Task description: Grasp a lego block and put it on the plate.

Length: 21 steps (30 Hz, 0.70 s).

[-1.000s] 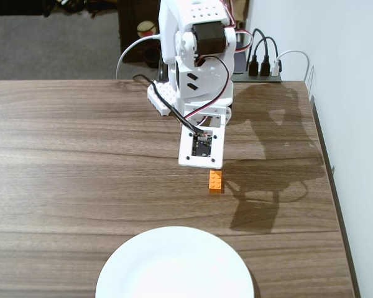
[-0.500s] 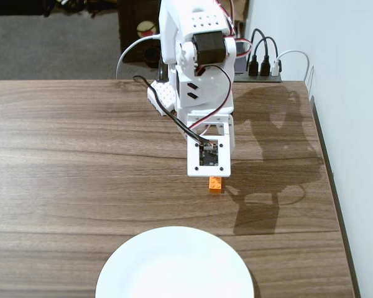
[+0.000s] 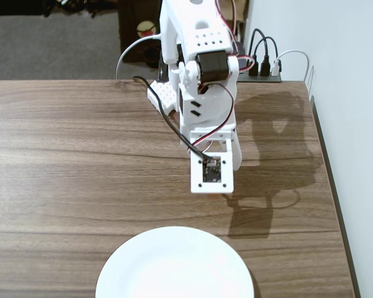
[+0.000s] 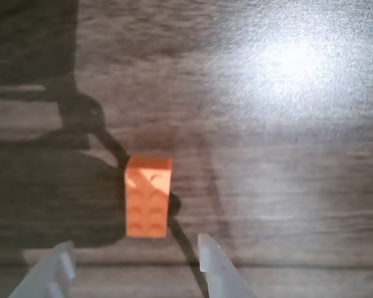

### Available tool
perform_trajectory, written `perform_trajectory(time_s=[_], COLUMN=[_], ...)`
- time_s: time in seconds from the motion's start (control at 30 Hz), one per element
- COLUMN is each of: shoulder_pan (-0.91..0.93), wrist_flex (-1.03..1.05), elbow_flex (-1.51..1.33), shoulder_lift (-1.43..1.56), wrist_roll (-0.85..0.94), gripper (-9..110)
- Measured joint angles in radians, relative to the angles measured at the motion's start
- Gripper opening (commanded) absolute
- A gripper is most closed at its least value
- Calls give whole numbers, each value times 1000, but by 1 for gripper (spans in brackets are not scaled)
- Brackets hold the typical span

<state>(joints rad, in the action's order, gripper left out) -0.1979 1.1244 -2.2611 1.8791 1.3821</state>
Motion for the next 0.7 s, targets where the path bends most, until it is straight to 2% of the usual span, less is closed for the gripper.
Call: perform_trajectory(time_s=[0.53, 0.7], shoulder_pan=[2, 2], wrist_flex=[-80, -94], elbow_flex=[0, 0], shoulder_lift=[-86, -101], wrist_roll=[0, 0], gripper=[25, 20])
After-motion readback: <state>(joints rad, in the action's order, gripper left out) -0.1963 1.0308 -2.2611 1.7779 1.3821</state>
